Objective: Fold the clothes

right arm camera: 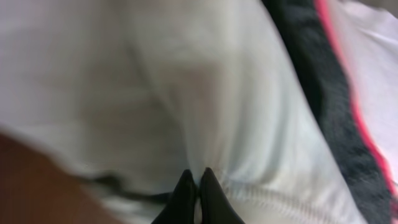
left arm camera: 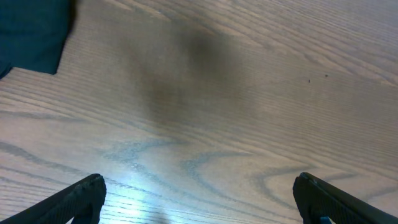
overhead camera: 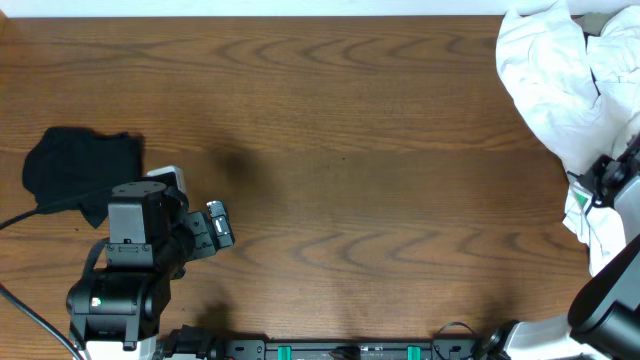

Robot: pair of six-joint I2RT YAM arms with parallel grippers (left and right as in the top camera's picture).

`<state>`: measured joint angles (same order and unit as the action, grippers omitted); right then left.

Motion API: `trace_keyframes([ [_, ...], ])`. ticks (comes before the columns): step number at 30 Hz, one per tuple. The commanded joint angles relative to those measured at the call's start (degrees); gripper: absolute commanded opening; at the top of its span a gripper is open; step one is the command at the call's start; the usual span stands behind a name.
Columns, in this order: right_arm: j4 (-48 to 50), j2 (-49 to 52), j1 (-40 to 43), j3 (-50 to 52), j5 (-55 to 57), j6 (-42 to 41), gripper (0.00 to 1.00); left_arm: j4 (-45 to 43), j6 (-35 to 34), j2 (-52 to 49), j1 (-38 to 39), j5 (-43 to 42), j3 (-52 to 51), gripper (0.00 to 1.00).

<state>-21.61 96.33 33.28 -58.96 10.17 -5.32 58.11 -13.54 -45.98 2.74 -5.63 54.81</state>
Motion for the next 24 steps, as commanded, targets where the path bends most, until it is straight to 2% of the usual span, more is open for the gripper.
trace_keyframes([
  [1,-0.2,-6.8,-4.4,-4.4,-10.3,3.0,0.01,0.1,-0.1,0.0,0.2,0.0,1.2,0.98],
  [8,-6.6,-17.1,-19.8,-6.6,-19.6,6.3,0.01,0.1,-0.1,0.0,0.2,0.0,1.2,0.98],
  [15,-22.7,-17.2,-45.0,-5.9,-23.5,6.3,0.01,0.1,-0.1,0.0,0.2,0.0,1.2,0.98],
  [17,-24.3,-15.4,-51.3,-5.0,-22.4,6.3,0.05,0.1,-0.1,0.0,0.2,0.0,1.2,0.98],
  [20,-24.5,-12.3,-58.3,-4.6,-17.5,6.3,0.16,0.1,-0.1,0.0,0.2,0.0,1.2,0.98],
  [21,-24.3,-11.3,-59.7,-4.6,-15.1,6.3,0.25,0.1,-0.1,0.0,0.2,0.0,1.2,0.98],
  [24,-23.5,-9.8,-62.3,-4.6,-7.4,5.8,0.24,0.1,-0.1,0.0,0.2,0.0,1.2,0.98],
])
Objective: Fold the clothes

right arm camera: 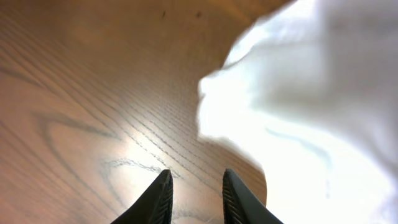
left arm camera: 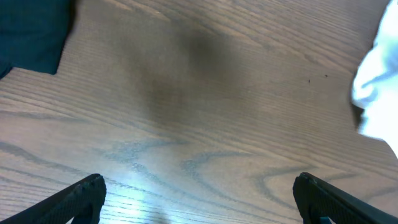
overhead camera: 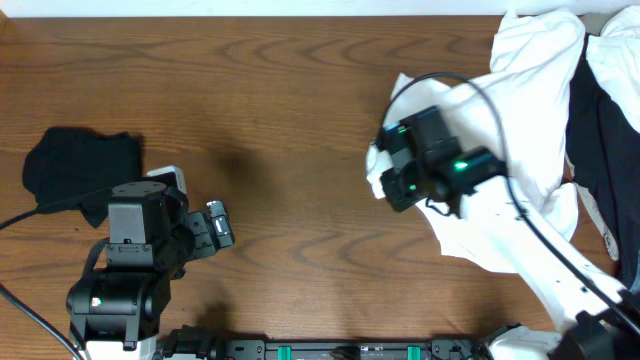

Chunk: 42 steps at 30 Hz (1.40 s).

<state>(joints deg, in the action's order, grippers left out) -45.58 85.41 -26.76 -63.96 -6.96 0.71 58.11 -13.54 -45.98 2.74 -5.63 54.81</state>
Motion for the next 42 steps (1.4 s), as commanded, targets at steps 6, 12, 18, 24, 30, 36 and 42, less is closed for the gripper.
trace_keyframes([
  [6,1.3,-1.3,-0.6,0.2,28.8,-13.3,0.26,0.1,-0.1,0.0,0.2,-0.1,1.2,0.98],
  [12,-0.1,-9.8,6.6,0.2,29.7,-16.6,0.44,-3.3,-0.1,-1.0,0.3,-8.2,1.2,0.98],
  [18,-4.2,-17.7,17.0,0.2,24.4,-16.6,0.61,-9.6,-1.0,-8.6,5.3,-14.7,1.2,0.98],
  [24,-9.7,-21.2,26.8,0.2,20.0,-16.6,0.67,-19.7,-4.7,-22.0,16.9,-14.7,1.2,0.98],
  [30,-13.9,-21.0,31.8,0.2,20.0,-16.5,0.74,-35.4,-11.2,-36.9,27.2,-14.7,1.2,0.98],
  [36,-14.6,-21.0,32.3,0.2,20.0,-16.5,0.75,-47.9,-23.0,-51.9,32.0,-14.7,1.2,0.98],
  [42,-14.7,-21.0,32.3,0.2,19.7,-16.5,0.74,-59.6,-26.3,-60.5,35.5,-15.0,1.2,0.98],
])
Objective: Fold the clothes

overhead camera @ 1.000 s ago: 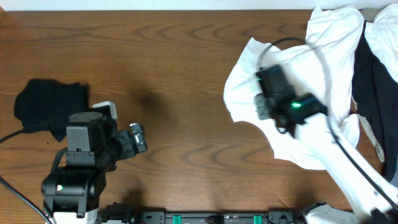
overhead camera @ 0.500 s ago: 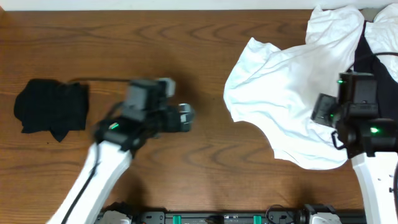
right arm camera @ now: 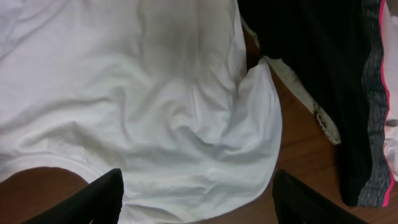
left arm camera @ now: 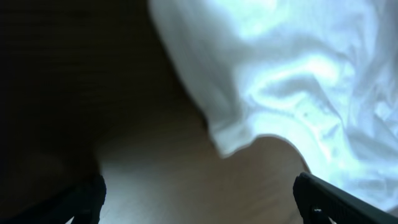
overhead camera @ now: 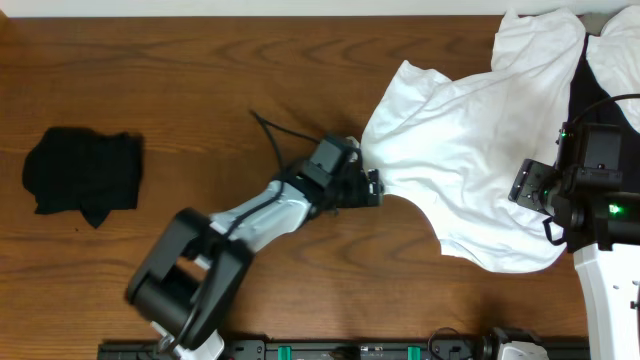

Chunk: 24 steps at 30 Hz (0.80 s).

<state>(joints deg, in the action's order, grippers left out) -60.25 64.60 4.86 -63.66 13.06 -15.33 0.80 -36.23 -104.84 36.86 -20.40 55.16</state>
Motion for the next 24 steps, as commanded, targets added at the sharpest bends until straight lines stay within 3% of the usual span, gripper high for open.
trace_keyframes([
  [1,0.0,-0.2,0.7,-0.1,-0.7,-0.5,0.75,-3.9,-3.6,-2.3,1.9,-0.2,0.8,0.98],
  [6,0.0,-0.2,0.7,-0.1,-1.3,-0.5,0.75,-10.1,-4.0,-4.3,4.6,0.4,0.8,0.98],
  [11,-0.1,-0.2,0.7,-0.1,-1.3,-0.5,0.74,-10.9,-6.3,-6.0,6.0,2.7,0.8,0.99],
  [19,-1.0,-0.2,0.7,-0.1,-1.3,-0.5,0.73,-12.9,-6.3,-6.5,6.1,6.8,0.8,0.71],
  [24,-1.1,-0.2,0.7,-0.1,-1.3,-0.5,0.72,-15.0,-6.3,-6.5,6.1,11.8,0.8,0.65],
])
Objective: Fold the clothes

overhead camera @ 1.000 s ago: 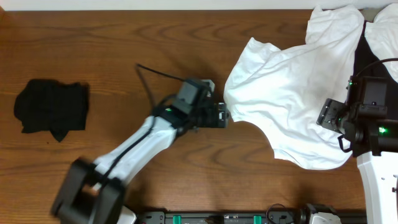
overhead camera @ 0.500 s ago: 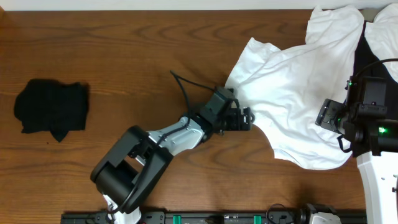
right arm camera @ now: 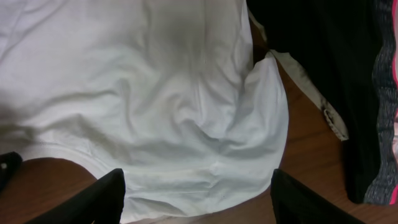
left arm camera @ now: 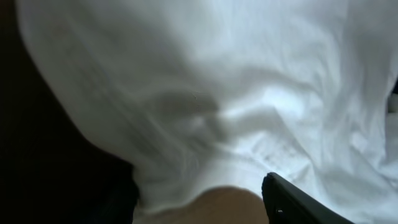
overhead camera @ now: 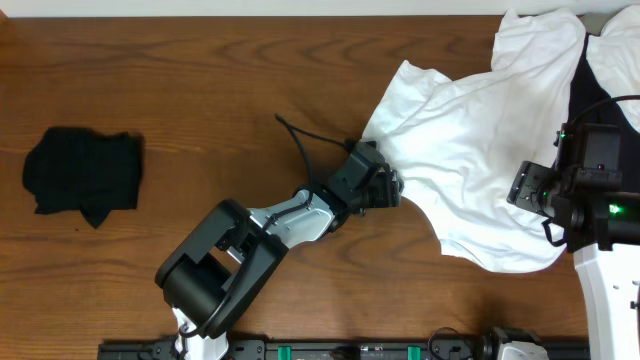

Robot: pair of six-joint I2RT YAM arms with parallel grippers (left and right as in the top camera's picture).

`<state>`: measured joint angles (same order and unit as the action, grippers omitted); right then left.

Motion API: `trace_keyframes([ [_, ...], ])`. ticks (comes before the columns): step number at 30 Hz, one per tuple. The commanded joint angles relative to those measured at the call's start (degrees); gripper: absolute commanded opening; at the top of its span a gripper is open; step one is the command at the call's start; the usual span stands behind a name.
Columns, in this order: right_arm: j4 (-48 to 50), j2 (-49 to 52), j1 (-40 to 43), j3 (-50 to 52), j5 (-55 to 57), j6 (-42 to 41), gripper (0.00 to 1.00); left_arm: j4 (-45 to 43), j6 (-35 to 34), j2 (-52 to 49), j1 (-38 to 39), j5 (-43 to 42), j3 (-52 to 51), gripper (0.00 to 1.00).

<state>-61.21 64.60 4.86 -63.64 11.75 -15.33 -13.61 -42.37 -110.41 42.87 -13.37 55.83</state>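
Observation:
A white shirt lies spread out, rumpled, on the right half of the wooden table. My left gripper reaches across to the shirt's left edge. In the left wrist view the left gripper is open, with the white shirt's hem between its fingers. My right gripper hovers over the shirt's right side. It is open above the white cloth, holding nothing.
A folded black garment lies at the far left. A dark garment with a pink stripe and more white cloth are piled at the far right edge, partly under the shirt.
My left gripper has pushed a little further right onto the shirt's left edge, and its fingers stand closer together. The right gripper has barely moved and is still open.
First my left arm rested open at the front left while my right gripper was shut on the white shirt in the pile at the far right. Then the right gripper was open at mid-table beside the shirt. Later it stood open at the right and my left gripper reached the shirt's edge.

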Motion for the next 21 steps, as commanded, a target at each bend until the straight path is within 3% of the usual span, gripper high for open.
trace_keyframes([
  [1,-0.1,-0.2,0.7,-0.1,0.0,-0.5,0.72,-0.8,-0.2,-0.9,0.1,5.7,0.1,0.65],
  [10,-0.1,-0.2,0.7,-0.1,-0.2,-0.5,0.72,-1.5,-0.2,-0.9,0.1,7.5,0.1,0.45],
  [14,-0.1,-0.2,0.7,-0.1,-0.2,-0.5,0.71,-2.4,-0.2,-0.9,0.1,7.5,0.1,0.15],
  [18,-0.1,-0.2,0.7,-0.1,-0.2,-0.5,0.72,-2.3,-0.2,-0.9,0.1,7.4,0.1,0.07],
  [21,-0.1,-0.2,0.7,-0.1,-0.2,-0.5,0.72,-2.1,-0.2,-0.9,0.1,7.4,0.1,0.06],
])
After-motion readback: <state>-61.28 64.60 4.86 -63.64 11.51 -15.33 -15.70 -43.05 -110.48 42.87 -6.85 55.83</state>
